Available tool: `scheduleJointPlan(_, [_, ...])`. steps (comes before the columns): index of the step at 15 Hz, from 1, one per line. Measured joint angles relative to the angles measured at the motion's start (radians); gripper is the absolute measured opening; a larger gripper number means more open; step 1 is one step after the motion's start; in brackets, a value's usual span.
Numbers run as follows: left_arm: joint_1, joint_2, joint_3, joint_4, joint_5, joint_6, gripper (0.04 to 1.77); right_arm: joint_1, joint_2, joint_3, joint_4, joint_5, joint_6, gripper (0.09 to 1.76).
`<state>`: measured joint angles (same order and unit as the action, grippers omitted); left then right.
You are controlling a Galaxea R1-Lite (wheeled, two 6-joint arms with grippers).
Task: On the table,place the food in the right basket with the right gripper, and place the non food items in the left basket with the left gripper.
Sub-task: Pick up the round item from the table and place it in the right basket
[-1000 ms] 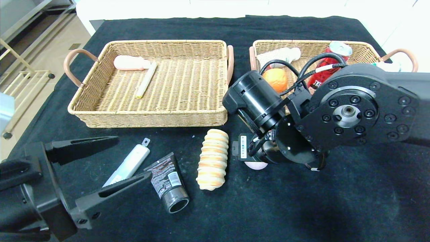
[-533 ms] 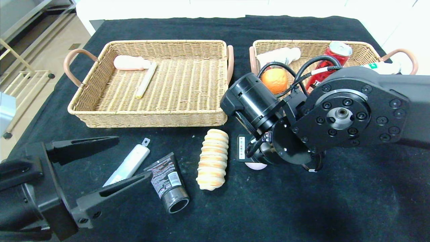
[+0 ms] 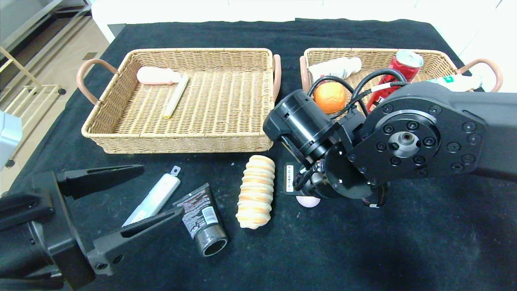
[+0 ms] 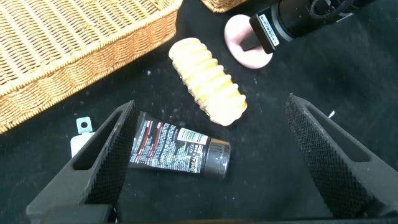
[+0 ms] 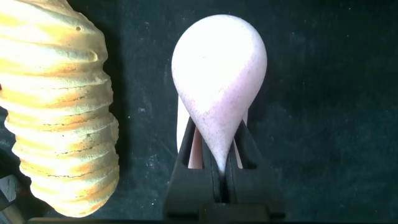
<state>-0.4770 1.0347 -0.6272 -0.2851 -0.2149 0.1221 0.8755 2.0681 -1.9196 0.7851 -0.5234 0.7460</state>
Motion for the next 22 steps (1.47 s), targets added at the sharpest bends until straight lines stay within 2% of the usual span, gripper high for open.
scheduleJointPlan(12, [-0.001,-0.004,-0.001,0.000,-0.001,0.002,1.72,0.008,-0.004,0.000,0.009,0.002,0.001,0.17])
scheduleJointPlan(22, [0.000,0.001,0.001,0.001,0.000,0.001,1.72,0.023,-0.135,0.004,0.147,-0.003,-0.069,0.17])
